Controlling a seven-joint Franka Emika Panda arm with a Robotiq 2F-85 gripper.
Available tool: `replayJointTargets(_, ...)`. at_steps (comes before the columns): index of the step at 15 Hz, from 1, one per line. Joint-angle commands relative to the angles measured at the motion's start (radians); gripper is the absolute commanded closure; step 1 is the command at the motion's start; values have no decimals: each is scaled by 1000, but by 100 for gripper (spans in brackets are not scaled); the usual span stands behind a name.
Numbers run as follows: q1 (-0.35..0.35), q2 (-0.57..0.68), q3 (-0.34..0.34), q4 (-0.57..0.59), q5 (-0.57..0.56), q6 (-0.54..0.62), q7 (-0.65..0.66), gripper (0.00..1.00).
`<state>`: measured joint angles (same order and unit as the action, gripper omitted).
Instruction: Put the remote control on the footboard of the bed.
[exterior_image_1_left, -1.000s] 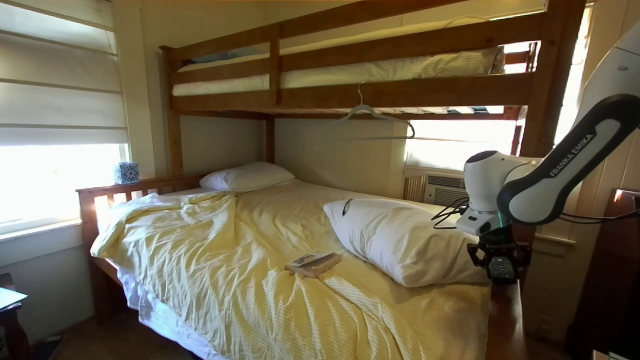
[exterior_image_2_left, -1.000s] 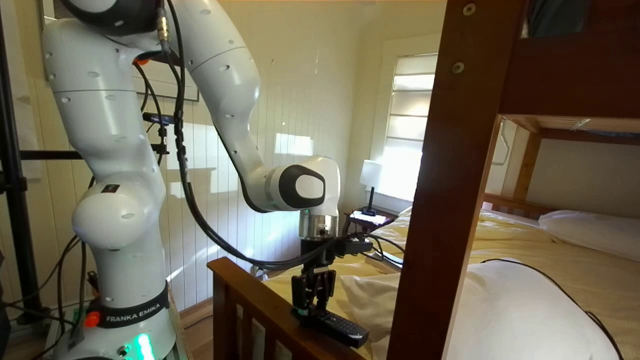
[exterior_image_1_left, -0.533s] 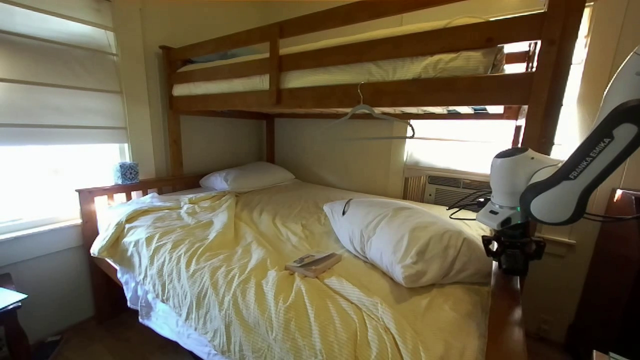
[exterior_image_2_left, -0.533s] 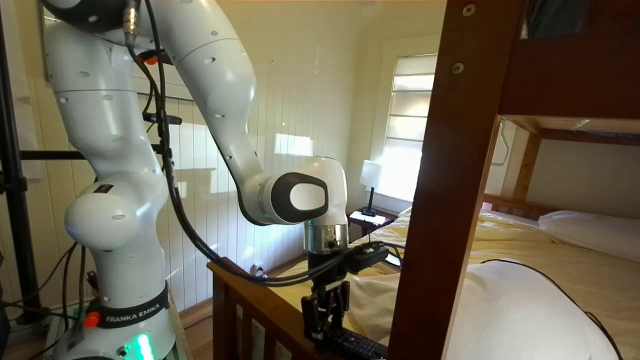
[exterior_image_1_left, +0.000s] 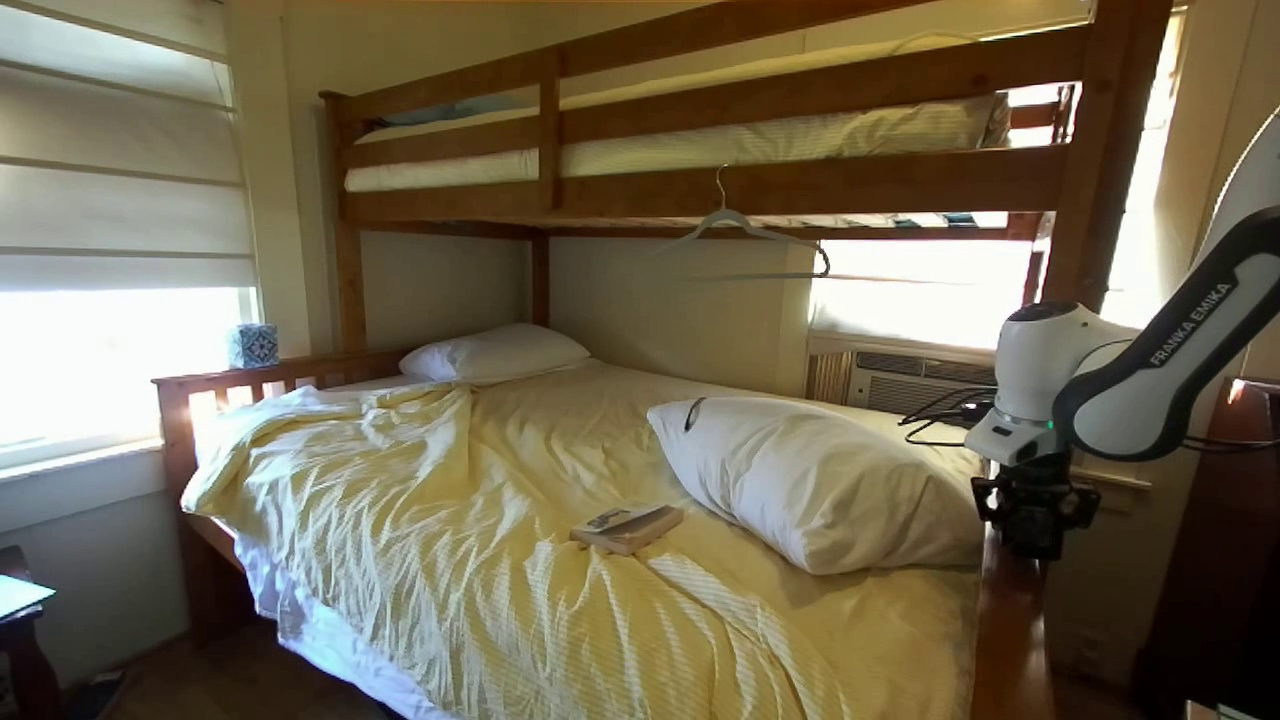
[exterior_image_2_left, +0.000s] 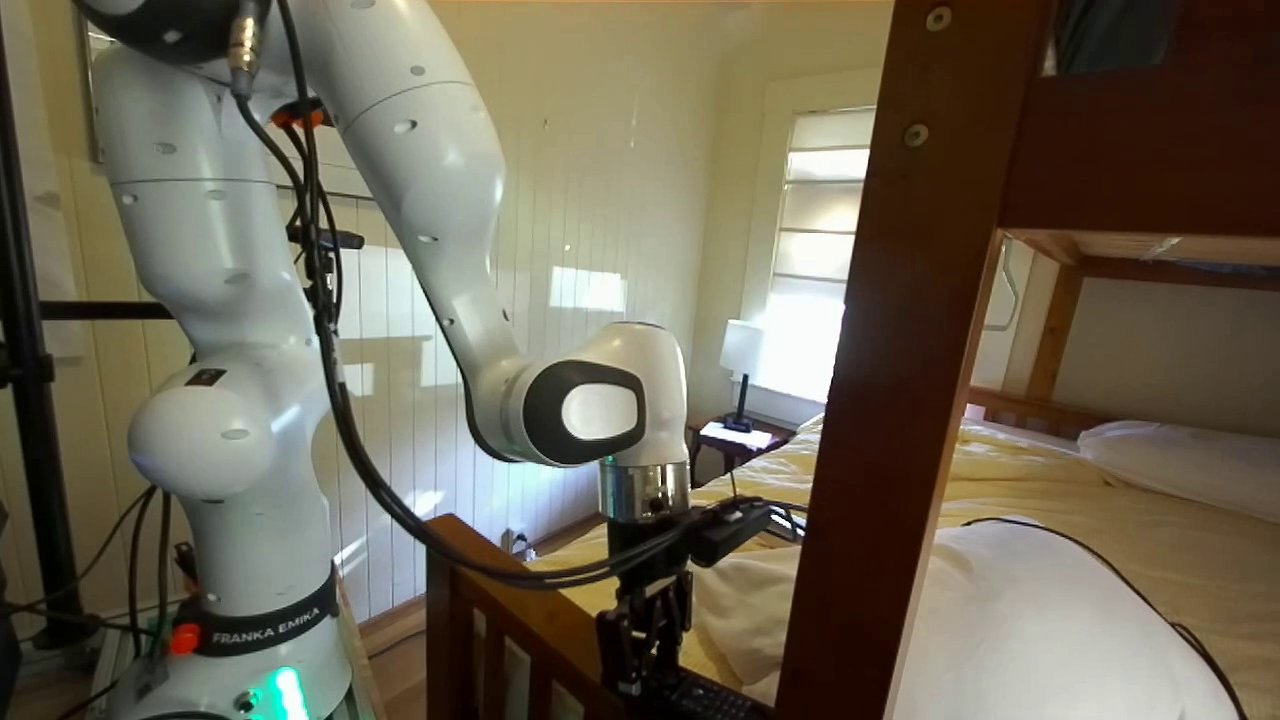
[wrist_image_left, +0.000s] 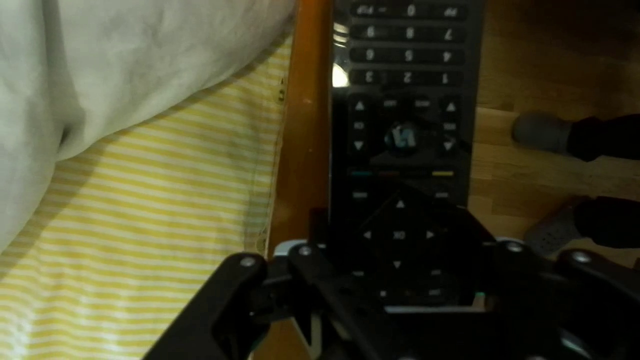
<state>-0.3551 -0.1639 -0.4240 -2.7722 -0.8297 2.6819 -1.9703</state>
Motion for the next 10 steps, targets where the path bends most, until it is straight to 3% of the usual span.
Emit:
replayJointTargets(1,-29,-10,6,0,-56,49,29,64)
replayJointTargets(9,28,1,50,2,49,-4,68,64)
replayJointTargets(10,43,5,65,3,69,-16,70,39)
